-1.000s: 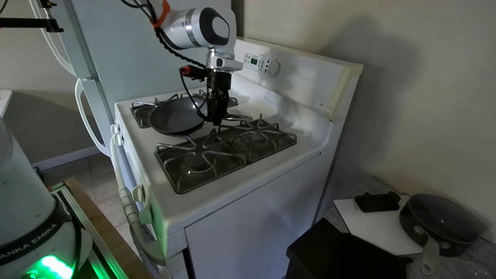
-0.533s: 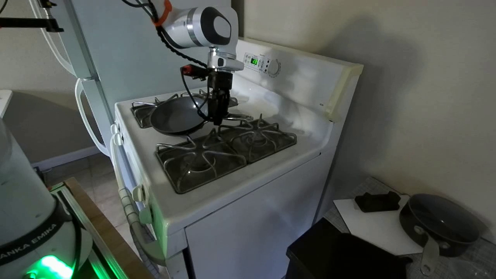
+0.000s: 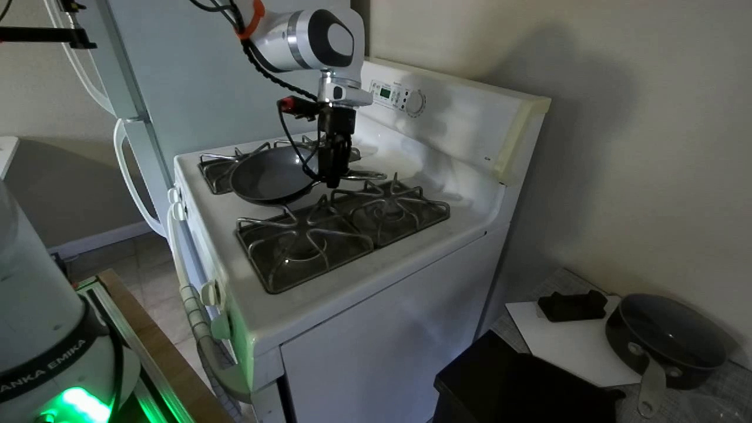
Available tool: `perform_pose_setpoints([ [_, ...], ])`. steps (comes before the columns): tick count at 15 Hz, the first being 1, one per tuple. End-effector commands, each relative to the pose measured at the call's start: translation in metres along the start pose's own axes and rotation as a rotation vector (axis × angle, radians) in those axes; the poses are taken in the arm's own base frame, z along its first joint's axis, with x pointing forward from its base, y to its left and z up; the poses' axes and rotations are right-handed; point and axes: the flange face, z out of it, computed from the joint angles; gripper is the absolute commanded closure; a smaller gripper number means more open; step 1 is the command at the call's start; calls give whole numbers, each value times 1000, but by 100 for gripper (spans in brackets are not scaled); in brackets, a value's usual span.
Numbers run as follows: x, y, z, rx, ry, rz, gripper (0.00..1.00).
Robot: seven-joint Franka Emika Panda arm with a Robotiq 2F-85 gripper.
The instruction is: Move the pan to the right
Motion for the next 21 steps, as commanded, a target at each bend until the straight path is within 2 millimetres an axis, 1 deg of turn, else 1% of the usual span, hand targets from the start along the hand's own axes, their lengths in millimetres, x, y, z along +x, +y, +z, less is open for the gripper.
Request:
perform_pose_setpoints([
  [1,4,1,-8,-52,-26,10,100],
  [6,9,10,-15,-114,-24,28,100],
  [8,13,10,-12,-133,-21,35,100],
  [13,21,5,3,-168,-19,50,100],
  [15,25,7,7,-180,-26,51,100],
  [21,41,21,12,-203,-26,57,100],
])
